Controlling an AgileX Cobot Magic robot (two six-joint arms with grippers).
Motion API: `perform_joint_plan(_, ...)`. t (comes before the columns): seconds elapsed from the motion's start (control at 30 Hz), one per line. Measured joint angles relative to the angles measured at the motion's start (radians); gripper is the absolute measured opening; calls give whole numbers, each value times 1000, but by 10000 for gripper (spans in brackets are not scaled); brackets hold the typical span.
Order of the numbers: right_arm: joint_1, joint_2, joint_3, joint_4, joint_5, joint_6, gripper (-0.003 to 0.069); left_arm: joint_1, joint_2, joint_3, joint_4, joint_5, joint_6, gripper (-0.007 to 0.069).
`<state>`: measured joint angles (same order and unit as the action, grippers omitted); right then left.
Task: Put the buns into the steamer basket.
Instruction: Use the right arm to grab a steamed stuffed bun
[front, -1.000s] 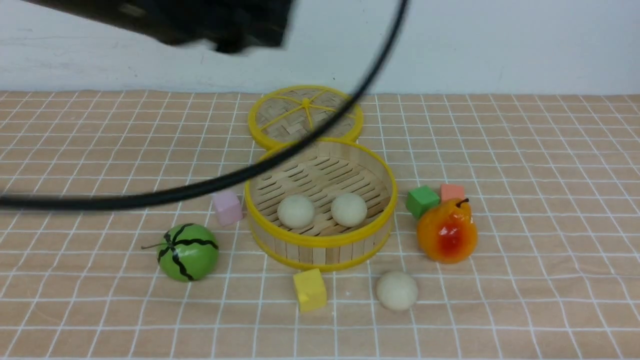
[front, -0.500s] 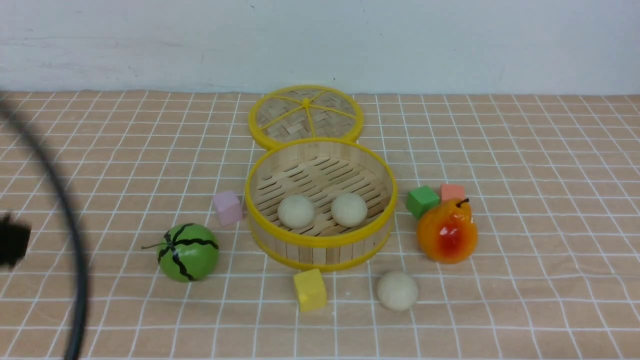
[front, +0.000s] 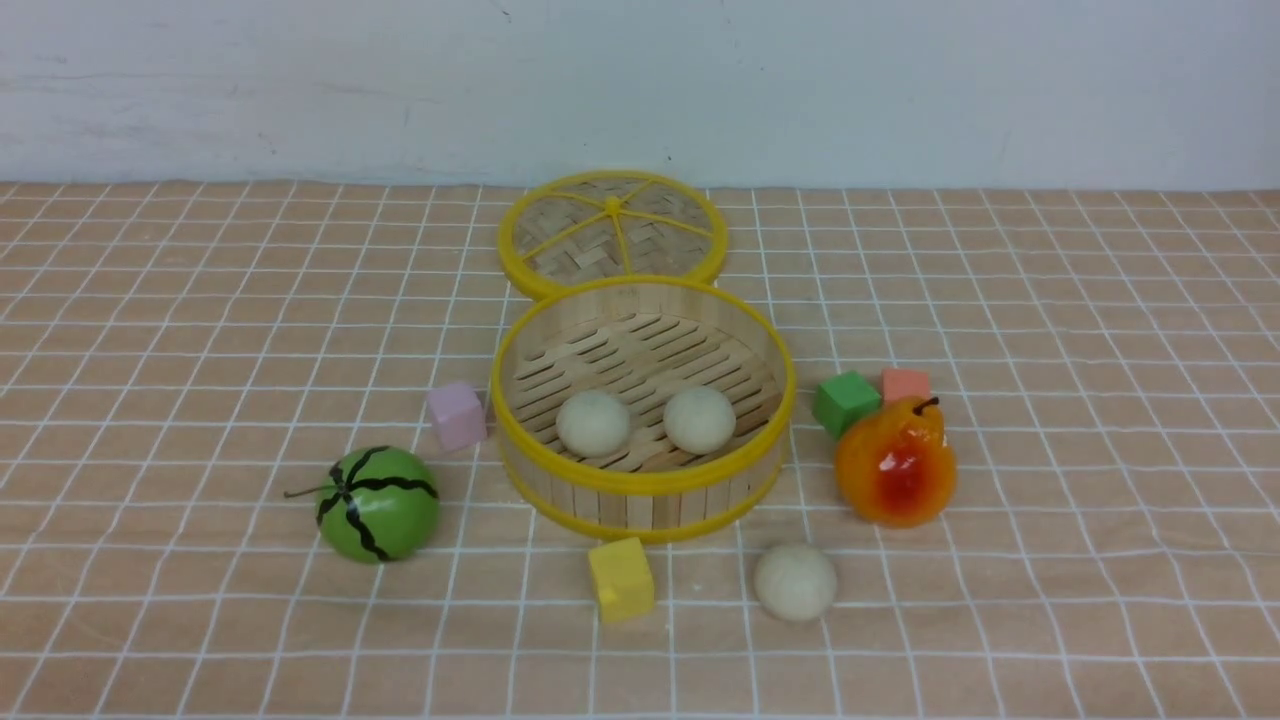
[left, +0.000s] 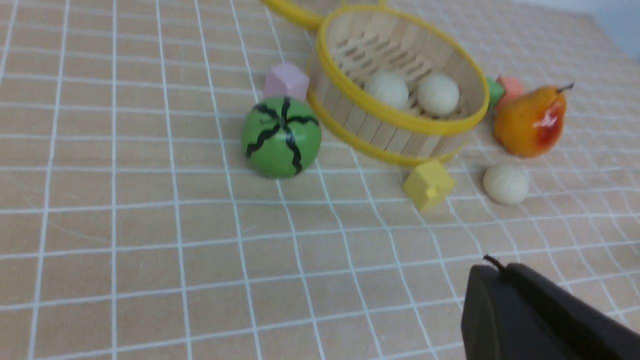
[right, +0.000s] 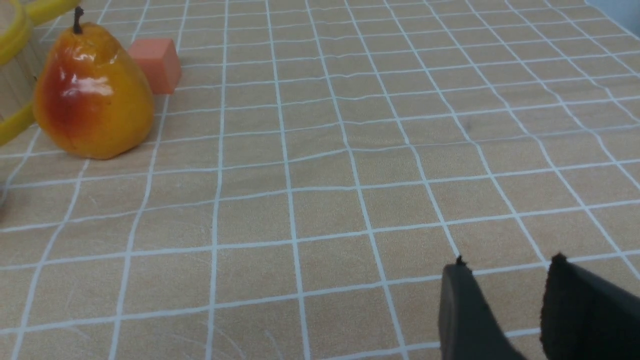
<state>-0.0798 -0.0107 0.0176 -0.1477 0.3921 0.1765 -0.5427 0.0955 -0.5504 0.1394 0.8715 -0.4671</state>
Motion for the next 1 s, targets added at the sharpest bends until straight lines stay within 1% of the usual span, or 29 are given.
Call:
perform_joint_plan(0.63,0,0,0,0,0,0,241,0,-4,8,6,-4,-2,-13)
perform_joint_plan(0.77,0,0,0,0,0,0,241,8,-5,23,32,-5,-2,-13)
perform_joint_plan(0.8,0,0,0,0,0,0,241,19,-5,23,41,-6,-2,-13)
perform_joint_plan(0.83,0,0,0,0,0,0,241,52,-5,23,47,-6,-2,-13)
perform_joint_plan(0.97,0,0,0,0,0,0,241,142,-5,23,37,-6,-2,-11)
perform_joint_plan(1.0,0,0,0,0,0,0,241,196,-5,23,17,-6,-2,-10)
